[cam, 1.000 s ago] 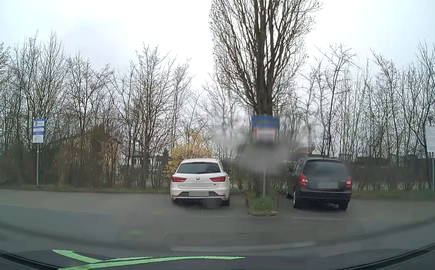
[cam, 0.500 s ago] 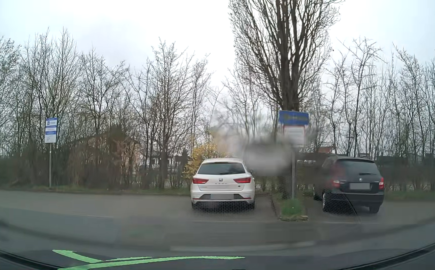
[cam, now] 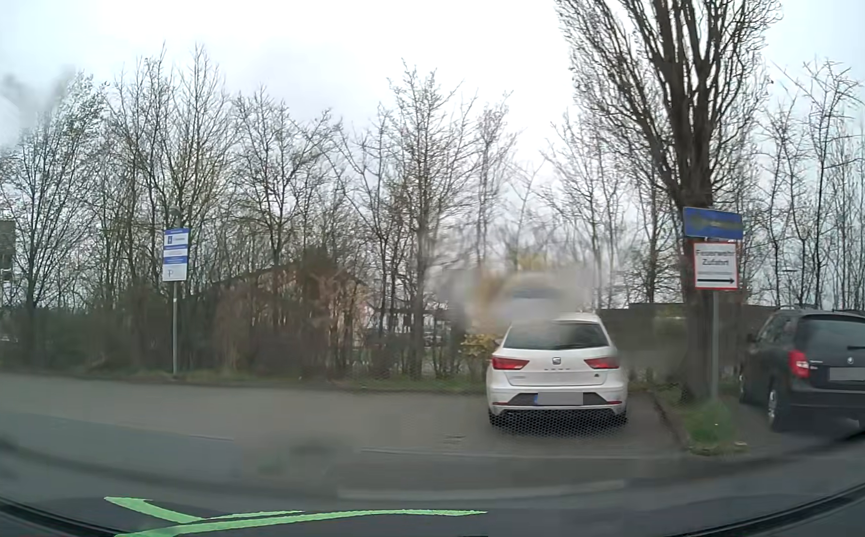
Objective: Follow the waypoints while adhering to traffic rules and regulations
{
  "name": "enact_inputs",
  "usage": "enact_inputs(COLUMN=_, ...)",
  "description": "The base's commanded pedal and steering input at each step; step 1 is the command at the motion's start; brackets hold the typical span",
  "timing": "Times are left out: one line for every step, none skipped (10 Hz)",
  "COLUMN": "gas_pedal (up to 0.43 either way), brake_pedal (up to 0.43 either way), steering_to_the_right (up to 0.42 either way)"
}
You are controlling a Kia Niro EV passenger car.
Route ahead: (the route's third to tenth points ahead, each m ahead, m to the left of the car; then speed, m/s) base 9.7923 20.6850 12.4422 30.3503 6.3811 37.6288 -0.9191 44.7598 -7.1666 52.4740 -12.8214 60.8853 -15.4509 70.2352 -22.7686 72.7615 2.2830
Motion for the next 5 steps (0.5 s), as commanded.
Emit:
enact_inputs(gas_pedal=0.197, brake_pedal=0.000, steering_to_the_right=-0.736)
enact_inputs(gas_pedal=0.197, brake_pedal=0.000, steering_to_the_right=-0.739)
enact_inputs(gas_pedal=0.197, brake_pedal=0.000, steering_to_the_right=-0.734)
enact_inputs(gas_pedal=0.189, brake_pedal=0.000, steering_to_the_right=-0.722)
enact_inputs(gas_pedal=0.177, brake_pedal=0.000, steering_to_the_right=-0.715)
